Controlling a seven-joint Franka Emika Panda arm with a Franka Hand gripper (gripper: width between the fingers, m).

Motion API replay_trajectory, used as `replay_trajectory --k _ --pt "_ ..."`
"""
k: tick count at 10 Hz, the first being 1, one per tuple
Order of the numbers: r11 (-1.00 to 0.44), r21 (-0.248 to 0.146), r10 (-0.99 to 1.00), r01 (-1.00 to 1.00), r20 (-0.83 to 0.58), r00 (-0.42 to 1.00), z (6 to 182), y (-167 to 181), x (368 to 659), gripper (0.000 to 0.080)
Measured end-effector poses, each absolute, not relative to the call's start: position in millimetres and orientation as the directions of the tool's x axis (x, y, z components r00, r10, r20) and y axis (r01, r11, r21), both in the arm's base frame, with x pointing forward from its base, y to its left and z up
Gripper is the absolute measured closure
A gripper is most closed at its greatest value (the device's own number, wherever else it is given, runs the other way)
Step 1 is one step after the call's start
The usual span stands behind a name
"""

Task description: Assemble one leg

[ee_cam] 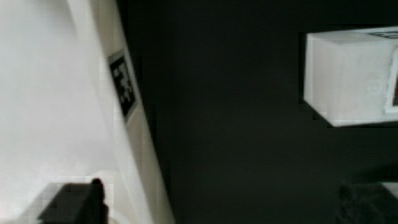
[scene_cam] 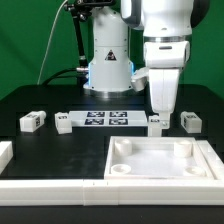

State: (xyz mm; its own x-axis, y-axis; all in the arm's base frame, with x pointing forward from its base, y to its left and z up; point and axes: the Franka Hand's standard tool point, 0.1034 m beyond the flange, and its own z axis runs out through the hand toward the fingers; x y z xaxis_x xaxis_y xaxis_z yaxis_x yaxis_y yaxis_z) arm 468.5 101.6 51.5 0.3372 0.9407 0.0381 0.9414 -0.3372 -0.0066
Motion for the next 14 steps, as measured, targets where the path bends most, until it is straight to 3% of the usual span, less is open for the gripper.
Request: replay_trajectory --k 4,7,11,14 --pt "-0.715 -0.037 0.696 0.698 0.041 0.716 44.5 104 453 0.0150" --pt "-0.941 -0.072 0.331 0.332 0.023 0.943 43.7 133 442 0.0150" --pt "-0.994 -0.110 -0.010 -0.009 0.007 1.000 45.5 156 438 0.0150" --pt "-0.995 -0.104 -0.001 -0.005 -0.036 0.999 43.8 157 435 0.0150"
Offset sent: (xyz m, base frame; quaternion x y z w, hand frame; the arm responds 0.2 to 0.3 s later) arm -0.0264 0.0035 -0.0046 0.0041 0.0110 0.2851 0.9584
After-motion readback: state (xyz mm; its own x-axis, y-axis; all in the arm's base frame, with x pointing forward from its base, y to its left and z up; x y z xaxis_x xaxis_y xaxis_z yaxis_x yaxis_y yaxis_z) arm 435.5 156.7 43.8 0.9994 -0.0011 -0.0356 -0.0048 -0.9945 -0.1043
